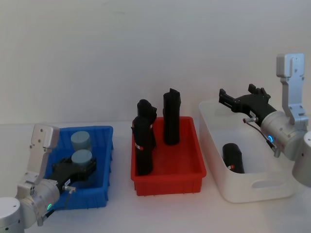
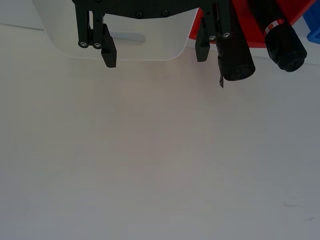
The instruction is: Pick the cotton swabs from the blue box and place them into the white box.
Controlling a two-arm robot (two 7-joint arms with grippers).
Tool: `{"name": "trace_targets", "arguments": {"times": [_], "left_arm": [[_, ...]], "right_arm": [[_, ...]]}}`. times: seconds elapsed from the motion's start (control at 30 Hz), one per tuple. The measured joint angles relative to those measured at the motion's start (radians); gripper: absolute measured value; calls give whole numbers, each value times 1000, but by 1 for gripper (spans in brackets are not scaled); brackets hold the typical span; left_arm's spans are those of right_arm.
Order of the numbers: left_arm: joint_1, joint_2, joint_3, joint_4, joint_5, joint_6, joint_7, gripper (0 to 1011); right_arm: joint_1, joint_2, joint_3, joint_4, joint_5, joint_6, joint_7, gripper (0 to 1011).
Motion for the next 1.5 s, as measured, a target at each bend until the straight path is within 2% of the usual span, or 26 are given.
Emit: {"name": "trace_targets", "arguments": {"times": [0.23,0.57,0.9,1.2,1.5], "left_arm": [[10,10,-6,-55,3,-2,12,669],[20,32,-24,-212,10,18,25,668],[-5,26,-28,-309,26,11,-11,669],[-58,-14,-8,-344,57,-5,-90,669],[-132,-92,35,-315,87,-26,-185,668]], "right_arm": [[0,0,0,0,0,0,0,1002],[0,0,0,0,0,0,0,1001],[3,0,0,4,-2,1,12,1001],[7,0,-8,9,-14,-6,83,1002],[2,5,-20,-4,-23,-2,187,1002]]}}
